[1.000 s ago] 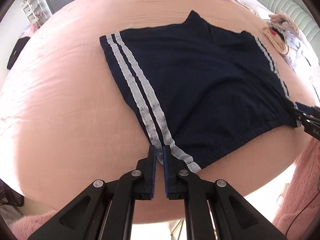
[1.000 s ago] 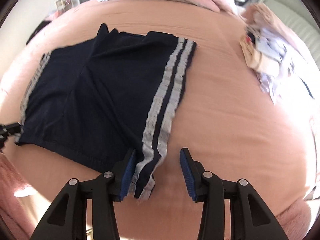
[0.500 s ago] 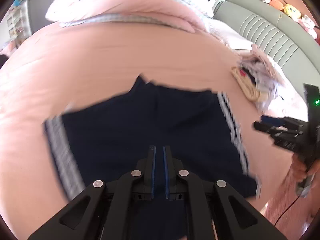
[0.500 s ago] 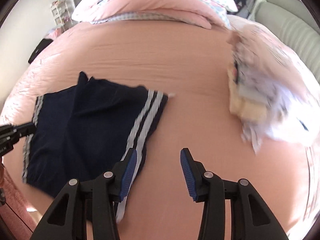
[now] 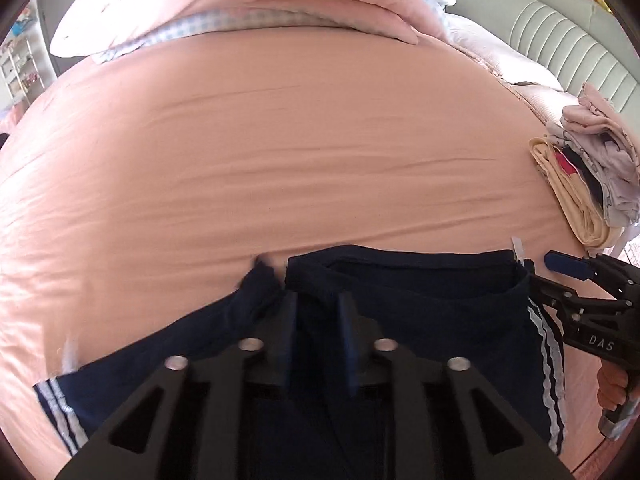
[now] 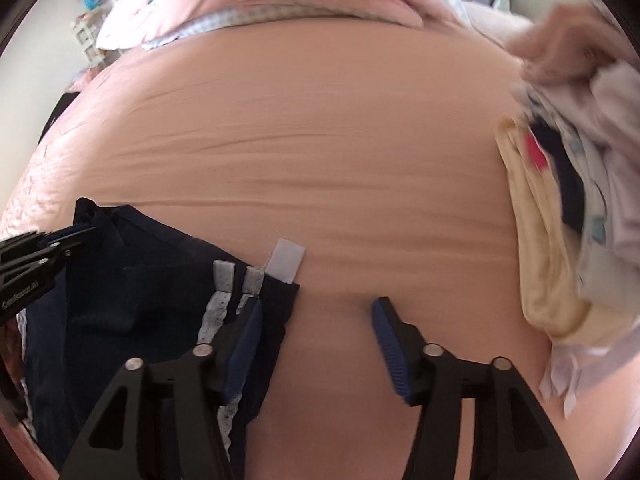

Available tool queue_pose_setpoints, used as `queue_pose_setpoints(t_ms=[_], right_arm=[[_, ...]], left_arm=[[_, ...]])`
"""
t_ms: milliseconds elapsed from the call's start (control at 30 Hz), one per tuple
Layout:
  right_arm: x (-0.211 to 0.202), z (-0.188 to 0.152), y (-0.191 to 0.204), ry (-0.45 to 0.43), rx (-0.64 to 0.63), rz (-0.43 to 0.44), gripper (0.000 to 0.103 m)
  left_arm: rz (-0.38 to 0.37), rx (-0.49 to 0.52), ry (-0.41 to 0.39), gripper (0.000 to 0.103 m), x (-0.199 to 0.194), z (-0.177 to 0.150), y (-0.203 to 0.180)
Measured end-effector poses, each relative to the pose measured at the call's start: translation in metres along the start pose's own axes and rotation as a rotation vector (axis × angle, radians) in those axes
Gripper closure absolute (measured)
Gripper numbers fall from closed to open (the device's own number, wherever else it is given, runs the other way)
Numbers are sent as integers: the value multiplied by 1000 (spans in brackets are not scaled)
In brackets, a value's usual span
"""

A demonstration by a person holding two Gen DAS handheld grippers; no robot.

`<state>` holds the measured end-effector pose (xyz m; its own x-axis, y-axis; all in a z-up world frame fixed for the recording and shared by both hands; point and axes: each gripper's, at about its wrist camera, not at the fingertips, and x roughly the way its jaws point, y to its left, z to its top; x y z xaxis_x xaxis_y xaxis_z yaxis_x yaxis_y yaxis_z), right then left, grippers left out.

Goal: Fold clothes

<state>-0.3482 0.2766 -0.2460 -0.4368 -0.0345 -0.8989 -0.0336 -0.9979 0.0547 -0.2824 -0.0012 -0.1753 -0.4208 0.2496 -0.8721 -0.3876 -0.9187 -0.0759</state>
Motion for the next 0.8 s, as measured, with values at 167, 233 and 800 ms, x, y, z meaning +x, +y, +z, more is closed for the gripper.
queue_pose_setpoints(t_ms=[167, 233, 800], right_arm=[[-2, -1, 2, -8, 9, 20, 47], [-2, -1, 7, -3, -34, 61, 62], [-33, 14, -19, -126, 14, 89, 66]], left_arm=[[17, 46, -42, 69, -1, -1, -2], [4, 77, -23, 96, 1, -4, -6], [51, 62, -84, 95, -49, 2, 8]])
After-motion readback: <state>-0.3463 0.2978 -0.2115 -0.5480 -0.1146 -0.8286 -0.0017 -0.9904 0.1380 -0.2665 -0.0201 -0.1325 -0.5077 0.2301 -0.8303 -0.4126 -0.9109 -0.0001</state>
